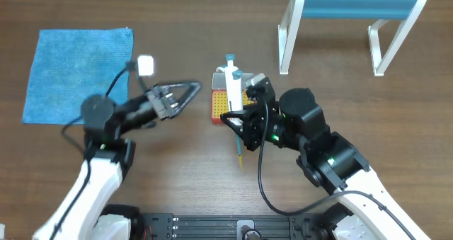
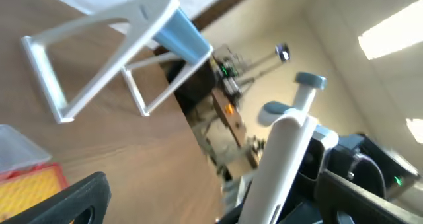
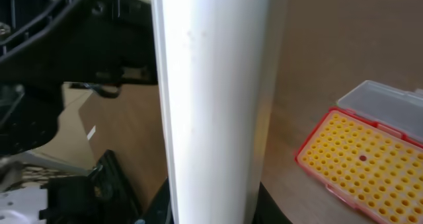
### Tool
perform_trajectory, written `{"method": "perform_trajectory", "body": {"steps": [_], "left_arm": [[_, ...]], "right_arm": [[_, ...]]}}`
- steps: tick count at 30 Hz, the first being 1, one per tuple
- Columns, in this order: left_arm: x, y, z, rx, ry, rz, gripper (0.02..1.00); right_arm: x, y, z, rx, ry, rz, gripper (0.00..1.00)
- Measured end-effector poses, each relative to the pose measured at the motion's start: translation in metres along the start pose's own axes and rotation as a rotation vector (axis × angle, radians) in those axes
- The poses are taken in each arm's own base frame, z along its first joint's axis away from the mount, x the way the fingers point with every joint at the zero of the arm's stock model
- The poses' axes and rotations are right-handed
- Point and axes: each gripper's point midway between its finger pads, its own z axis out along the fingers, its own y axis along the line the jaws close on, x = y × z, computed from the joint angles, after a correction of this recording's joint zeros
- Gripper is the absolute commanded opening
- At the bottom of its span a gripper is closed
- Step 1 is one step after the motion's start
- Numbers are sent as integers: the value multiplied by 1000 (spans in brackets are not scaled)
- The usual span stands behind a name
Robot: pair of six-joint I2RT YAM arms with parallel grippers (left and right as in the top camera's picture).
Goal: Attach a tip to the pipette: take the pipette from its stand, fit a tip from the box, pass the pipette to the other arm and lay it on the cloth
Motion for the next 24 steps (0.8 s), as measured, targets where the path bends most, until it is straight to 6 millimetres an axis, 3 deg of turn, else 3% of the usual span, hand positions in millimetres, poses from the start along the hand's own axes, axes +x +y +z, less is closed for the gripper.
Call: {"method": "perform_trajectory", "body": {"steps": [5,9,13,19,24], "left_arm": [[-1,-7,24,108,112,98,1000],[16,-9,32,150,189,100,998],[28,-38,37,258,227,229,998],[31,-41,38,269,238,236,998],[30,-41,38,267,234,237,779]], "right_arm": [[-10,-2,2,-108,-3,25,80],[-7,3,4,-174,25,43,80],[-2,13,4,-245,58,59,80],[1,20,2,-287,78,74,80],[4,28,0,-335,100,87,82]]}}
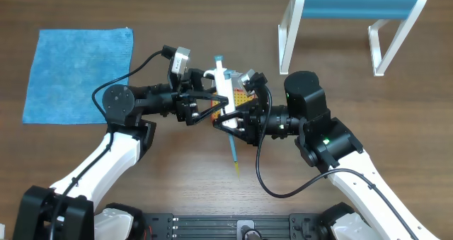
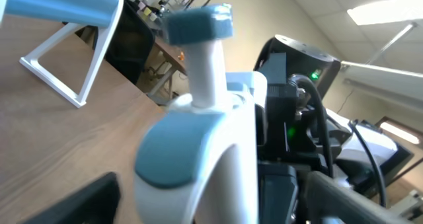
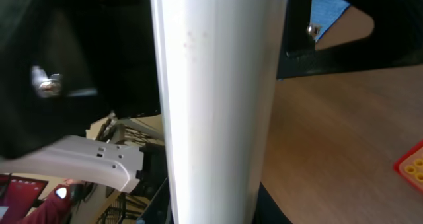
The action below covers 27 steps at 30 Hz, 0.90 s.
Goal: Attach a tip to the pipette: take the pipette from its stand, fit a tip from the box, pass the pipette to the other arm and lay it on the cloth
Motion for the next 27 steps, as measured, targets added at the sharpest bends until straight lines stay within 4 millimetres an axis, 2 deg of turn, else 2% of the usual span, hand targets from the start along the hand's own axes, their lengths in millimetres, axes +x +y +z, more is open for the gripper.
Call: {"method": "perform_trajectory", "body": {"steps": [1,2,8,10,12,15,16,18,20,22,26,27], "left_arm": [[0,0,0,0,-1,-2,700],[0,0,0,0,-1,-3,673],[-2,1,0,-4,-9,-3,654],[-3,1,0,-7,-15,-3,555],[-3,2,0,-9,-18,-6,395],[-5,0,1,-4,-21,5,384],[-5,0,1,-5,-23,5,308],[-5,-1,3,-3,-22,0,244],[-4,-2,6,1,-24,-29,104],[-4,-2,8,1,-29,-62,27],[-5,-2,9,1,-32,-62,29],[-5,-2,9,1,-32,-62,29]], "right_arm": [[0,1,0,-5,2,2,80],[1,1,0,-8,3,3,80],[4,8,0,-46,21,6,80],[4,9,0,-51,24,6,82],[4,9,0,-52,25,11,80],[4,4,0,-41,24,29,80],[4,4,0,-40,23,32,77],[3,3,0,-37,22,34,80],[2,0,-1,-26,14,17,82],[1,-1,-1,-19,10,2,82],[1,-2,-1,-19,9,1,82],[1,-2,-1,-19,9,1,264]]}}
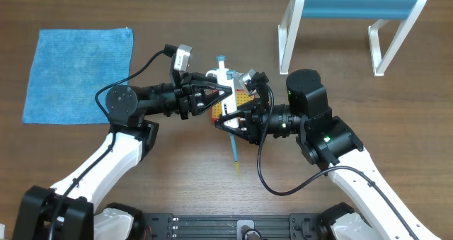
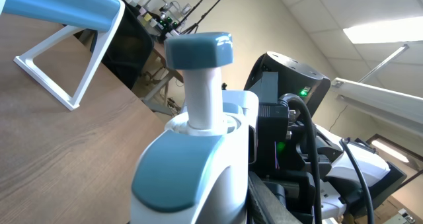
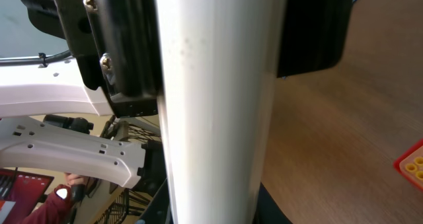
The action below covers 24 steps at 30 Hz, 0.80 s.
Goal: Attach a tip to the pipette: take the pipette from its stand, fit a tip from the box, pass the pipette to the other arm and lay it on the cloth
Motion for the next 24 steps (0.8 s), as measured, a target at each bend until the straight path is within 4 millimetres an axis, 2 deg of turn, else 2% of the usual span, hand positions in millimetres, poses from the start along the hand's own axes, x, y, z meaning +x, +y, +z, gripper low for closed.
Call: {"method": "perform_trajectory", "body": {"steps": [1,4,6,9,13,14,17,19,21,24], "left_arm": [[0,0,0,0,0,0,31],[4,-2,4,10,13,12,31],[7,3,5,-6,21,-10,27],[17,33,4,-104,30,-150,29],[31,67,-5,-244,36,-280,29],[30,79,-12,-288,14,-282,29],[16,95,-30,-360,-55,-252,29],[11,107,-43,-414,-93,-262,29],[12,130,-66,-529,-140,-327,27],[25,165,-108,-732,-203,-445,29]], "right_arm": [[0,0,0,0,0,0,998],[1,2,1,-11,6,8,998],[2,6,2,-26,13,7,998],[3,3,2,-15,15,19,998],[6,-26,-4,95,-2,93,996],[6,-35,-9,140,-7,107,996],[11,-65,-21,291,-14,106,996],[6,-80,-29,371,-35,64,998],[2,-94,-38,448,-56,37,996],[-7,-110,-56,539,-100,20,996]]}}
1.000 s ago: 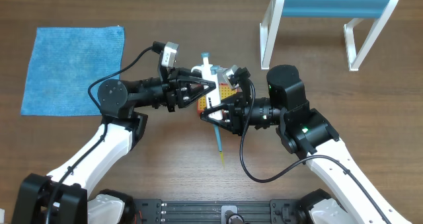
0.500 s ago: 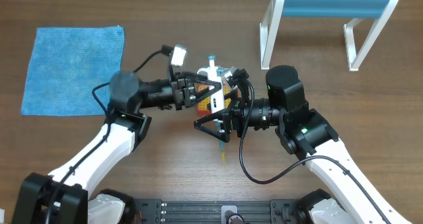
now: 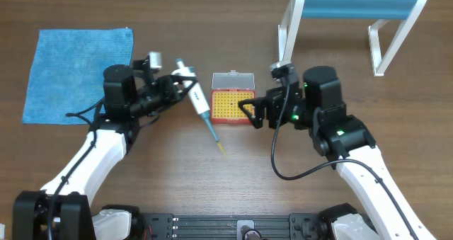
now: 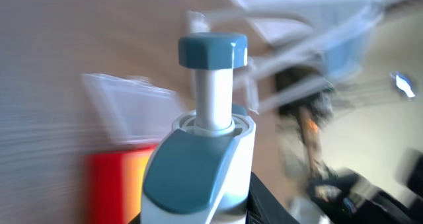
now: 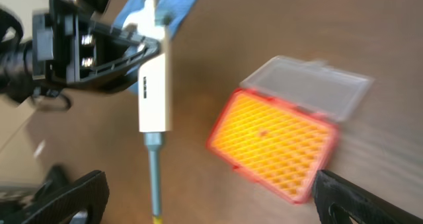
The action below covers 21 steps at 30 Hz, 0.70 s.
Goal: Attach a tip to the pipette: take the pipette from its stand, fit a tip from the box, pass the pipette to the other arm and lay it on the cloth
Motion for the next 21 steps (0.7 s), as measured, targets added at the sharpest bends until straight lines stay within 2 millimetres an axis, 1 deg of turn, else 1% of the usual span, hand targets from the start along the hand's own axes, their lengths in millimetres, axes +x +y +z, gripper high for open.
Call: {"method": "perform_trajectory", "body": {"steps": [2,4,6,7,8,9,10,11,13,15,17,18,20,21], "left_arm": [[-6,29,-8,-115,-38,-45,29],[-6,54,-18,-217,-46,-88,29],[-2,67,-27,-277,-18,-110,29],[-1,74,-36,-324,4,-149,29],[0,75,-41,-353,26,-160,29],[3,74,-51,-394,71,-194,29],[-4,67,-61,-416,86,-193,29],[-16,59,-71,-425,78,-169,27],[-42,39,-99,-462,57,-127,29],[-68,27,-130,-520,1,-85,29],[-81,25,-150,-571,-38,-69,29],[-88,26,-164,-610,-63,-67,27],[-98,38,-197,-736,-117,-73,29],[-98,44,-206,-781,-120,-75,29]], "right_arm": [[-6,-11,-6,41,-29,5,996],[-10,-20,-11,70,-48,11,996],[-12,-24,-12,85,-56,16,993],[-12,-25,-13,87,-56,16,996],[-12,-25,-13,88,-57,15,996],[-12,-25,-13,89,-56,14,996],[-12,-25,-13,88,-56,14,996],[-12,-25,-13,89,-56,14,998],[-12,-25,-13,89,-56,14,998],[-12,-25,-13,89,-57,13,996],[-12,-25,-13,90,-57,13,996],[-12,-25,-13,92,-58,13,996],[-12,-25,-13,92,-58,14,996],[-12,-25,-13,92,-58,14,996]]}}
